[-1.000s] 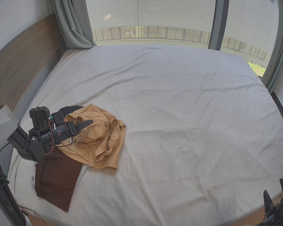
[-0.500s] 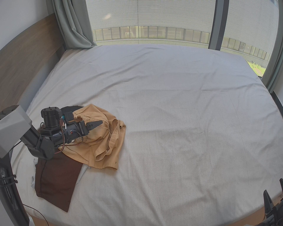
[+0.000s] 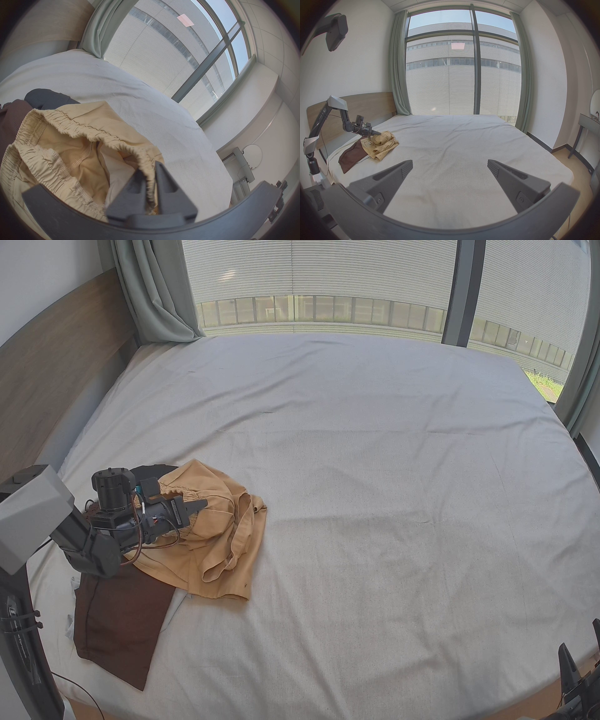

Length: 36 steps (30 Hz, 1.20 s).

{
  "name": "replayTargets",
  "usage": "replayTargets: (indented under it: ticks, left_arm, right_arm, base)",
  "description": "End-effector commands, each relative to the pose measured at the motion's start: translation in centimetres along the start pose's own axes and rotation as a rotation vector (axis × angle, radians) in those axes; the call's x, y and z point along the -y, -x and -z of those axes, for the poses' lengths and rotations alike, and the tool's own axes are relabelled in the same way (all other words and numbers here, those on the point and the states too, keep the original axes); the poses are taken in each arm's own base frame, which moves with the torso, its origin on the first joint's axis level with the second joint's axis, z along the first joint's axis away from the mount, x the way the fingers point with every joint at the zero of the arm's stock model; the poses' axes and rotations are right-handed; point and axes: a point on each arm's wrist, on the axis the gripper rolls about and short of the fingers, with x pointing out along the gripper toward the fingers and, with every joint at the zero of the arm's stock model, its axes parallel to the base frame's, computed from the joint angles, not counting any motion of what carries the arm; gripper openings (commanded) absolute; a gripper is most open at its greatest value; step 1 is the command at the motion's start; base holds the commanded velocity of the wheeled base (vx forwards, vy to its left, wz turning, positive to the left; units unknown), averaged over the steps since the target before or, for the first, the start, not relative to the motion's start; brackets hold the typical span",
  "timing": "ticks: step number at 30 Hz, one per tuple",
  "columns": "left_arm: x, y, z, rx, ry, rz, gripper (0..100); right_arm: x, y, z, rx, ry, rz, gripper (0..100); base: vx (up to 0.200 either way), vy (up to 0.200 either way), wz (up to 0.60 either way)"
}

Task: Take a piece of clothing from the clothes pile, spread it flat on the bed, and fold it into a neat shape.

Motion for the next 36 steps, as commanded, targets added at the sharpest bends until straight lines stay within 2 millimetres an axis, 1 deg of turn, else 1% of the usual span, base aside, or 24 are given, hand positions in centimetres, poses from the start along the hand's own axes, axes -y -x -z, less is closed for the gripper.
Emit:
replayTargets:
  ticks: [1, 4, 8, 11, 12, 13, 14, 18, 24, 25, 27, 29, 36]
  left_arm:
    - [-0.1, 0.1, 0.0, -0.001, 0.002, 0.000, 0]
    - [0.2, 0.7, -0.1, -0.003, 0.009, 0.001, 0]
    - [2.0, 2.8, -0.4, 0.000, 0.021, 0.010, 0]
    - [2.6, 3.9, -0.6, 0.004, 0.020, 0.009, 0]
    - [3.1, 4.7, -0.5, 0.003, 0.021, 0.008, 0]
    - [3.2, 5.0, -0.5, 0.002, 0.022, 0.006, 0]
    - [3.6, 5.6, -0.3, -0.002, 0.026, 0.006, 0]
    - [4.3, 7.0, -0.1, -0.004, 0.029, 0.004, 0]
    - [5.0, 8.3, 0.1, 0.027, 0.011, 0.015, 0]
    - [5.3, 8.8, 0.3, 0.035, 0.000, 0.016, 0]
    - [5.6, 9.3, 0.8, 0.037, -0.009, 0.021, 0]
    - [5.9, 9.8, 0.9, 0.058, -0.023, 0.029, 0]
    - [6.3, 10.4, 1.0, 0.093, -0.053, 0.032, 0]
  right_arm:
    - [0.0, 0.0, 0.5, 0.000, 0.000, 0.000, 100]
    - [0.0, 0.0, 0.5, -0.001, 0.000, 0.000, 100]
    - [0.0, 0.0, 0.5, -0.001, -0.001, 0.000, 100]
    - [0.0, 0.0, 0.5, -0.001, -0.001, 0.001, 100]
    - [0.0, 0.0, 0.5, -0.001, -0.001, 0.001, 100]
    - [0.0, 0.0, 0.5, -0.001, -0.001, 0.001, 100]
    - [0.0, 0.0, 0.5, -0.001, -0.001, 0.001, 100]
    - [0.0, 0.0, 0.5, -0.001, 0.000, 0.001, 100]
    - [0.0, 0.0, 0.5, -0.001, -0.001, 0.001, 100]
    - [0.0, 0.0, 0.5, -0.001, -0.001, 0.001, 100]
    - [0.0, 0.0, 0.5, -0.001, -0.001, 0.001, 100]
    - [0.0, 0.0, 0.5, -0.001, -0.001, 0.001, 100]
    - [0.0, 0.0, 0.5, -0.001, -0.001, 0.001, 100]
  base:
    - [0.000, 0.000, 0.00]
    - [0.000, 0.000, 0.00]
    - [0.000, 0.000, 0.00]
    - [0.000, 0.000, 0.00]
    - [0.000, 0.000, 0.00]
    - [0.000, 0.000, 0.00]
    - [0.000, 0.000, 0.00]
    - [0.000, 0.000, 0.00]
    - [0.000, 0.000, 0.00]
    - [0.000, 0.000, 0.00]
    - [0.000, 0.000, 0.00]
    - [0.000, 0.000, 0.00]
    - [0.000, 0.000, 0.00]
